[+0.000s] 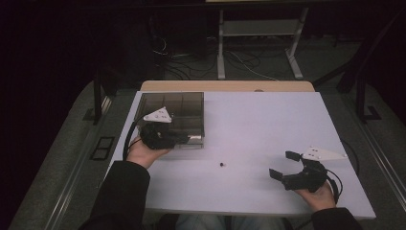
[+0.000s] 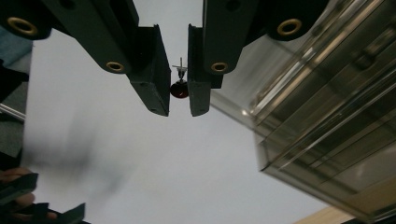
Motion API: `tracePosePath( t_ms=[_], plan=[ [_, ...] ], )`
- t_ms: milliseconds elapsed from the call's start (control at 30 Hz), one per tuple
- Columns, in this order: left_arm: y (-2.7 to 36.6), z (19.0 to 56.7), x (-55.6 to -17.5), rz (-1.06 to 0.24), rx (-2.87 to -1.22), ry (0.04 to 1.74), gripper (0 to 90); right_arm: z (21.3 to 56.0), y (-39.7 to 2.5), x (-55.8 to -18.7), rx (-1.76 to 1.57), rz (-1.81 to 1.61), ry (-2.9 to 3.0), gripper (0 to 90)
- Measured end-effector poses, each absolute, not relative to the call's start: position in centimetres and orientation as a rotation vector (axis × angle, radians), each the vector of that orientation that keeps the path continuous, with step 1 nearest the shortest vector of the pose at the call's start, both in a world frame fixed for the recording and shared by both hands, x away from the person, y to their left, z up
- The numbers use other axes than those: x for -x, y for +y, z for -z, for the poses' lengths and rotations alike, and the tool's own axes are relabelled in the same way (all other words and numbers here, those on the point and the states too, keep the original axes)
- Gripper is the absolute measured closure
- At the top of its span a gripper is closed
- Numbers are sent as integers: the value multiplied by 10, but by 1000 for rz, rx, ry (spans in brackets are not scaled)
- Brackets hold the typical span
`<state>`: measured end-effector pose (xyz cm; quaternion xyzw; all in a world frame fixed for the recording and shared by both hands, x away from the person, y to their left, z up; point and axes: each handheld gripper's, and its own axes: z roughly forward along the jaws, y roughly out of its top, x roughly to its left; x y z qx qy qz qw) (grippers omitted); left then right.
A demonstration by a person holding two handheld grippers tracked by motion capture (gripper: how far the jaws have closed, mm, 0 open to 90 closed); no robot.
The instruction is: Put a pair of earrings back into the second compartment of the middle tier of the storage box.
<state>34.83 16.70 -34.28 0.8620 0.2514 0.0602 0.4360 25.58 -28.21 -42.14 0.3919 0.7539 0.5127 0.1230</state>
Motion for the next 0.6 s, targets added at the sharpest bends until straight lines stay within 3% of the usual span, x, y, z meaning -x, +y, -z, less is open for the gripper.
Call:
tracePosePath(
  t_ms=[600],
  plan=[
    [199,360,-362,-236,-2142,774,781,422,-281,-256,-1148,-1482,2208,4]
  ],
)
